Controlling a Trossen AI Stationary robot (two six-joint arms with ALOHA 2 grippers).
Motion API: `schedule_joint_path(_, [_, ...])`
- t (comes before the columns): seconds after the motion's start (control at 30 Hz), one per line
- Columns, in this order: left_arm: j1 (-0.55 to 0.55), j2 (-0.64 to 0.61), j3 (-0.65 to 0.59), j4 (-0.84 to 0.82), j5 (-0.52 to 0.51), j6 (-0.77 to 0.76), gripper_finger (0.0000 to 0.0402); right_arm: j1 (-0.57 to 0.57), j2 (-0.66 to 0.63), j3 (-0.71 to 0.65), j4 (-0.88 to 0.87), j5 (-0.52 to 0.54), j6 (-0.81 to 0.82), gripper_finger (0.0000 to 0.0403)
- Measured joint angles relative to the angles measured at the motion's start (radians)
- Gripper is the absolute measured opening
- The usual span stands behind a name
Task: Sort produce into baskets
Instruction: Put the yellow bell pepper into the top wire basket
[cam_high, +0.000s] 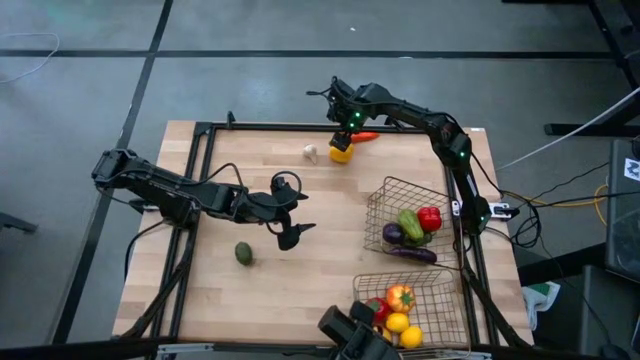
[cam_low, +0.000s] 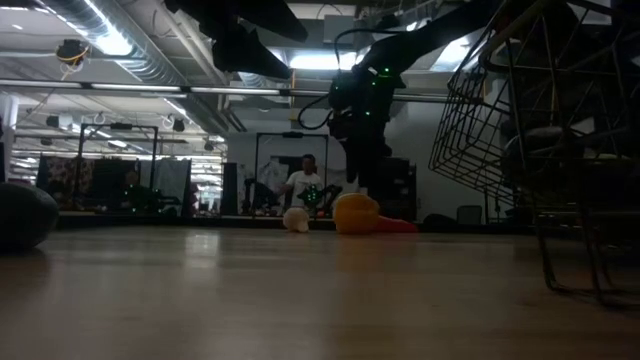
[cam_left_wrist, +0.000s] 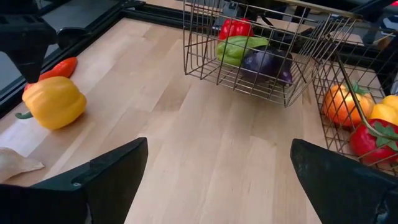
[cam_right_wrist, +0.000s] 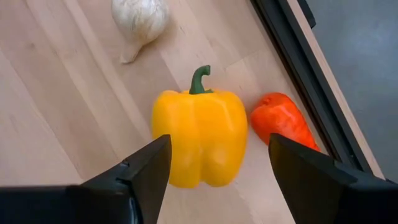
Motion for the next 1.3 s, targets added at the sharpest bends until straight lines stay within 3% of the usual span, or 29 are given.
schedule_joint_path(0.6, [0.0, 0.0, 0.0, 0.0, 0.0, 0.0, 0.0392, 0.01, 0.014, -0.001, -0.032, 0.01, 0.005, 0.0266])
schedule_joint_path(1.03, [0.0, 0.0, 0.0, 0.0, 0.0, 0.001, 0.0392, 0.091, 0.014, -0.001, -0.026, 0.15, 0.001, 0.0266])
schedule_joint_path(1.3, [0.0, 0.0, 0.0, 0.0, 0.0, -0.008, 0.0392, 0.092, 0.0, 0.033, -0.162, 0.152, -0.008, 0.0266])
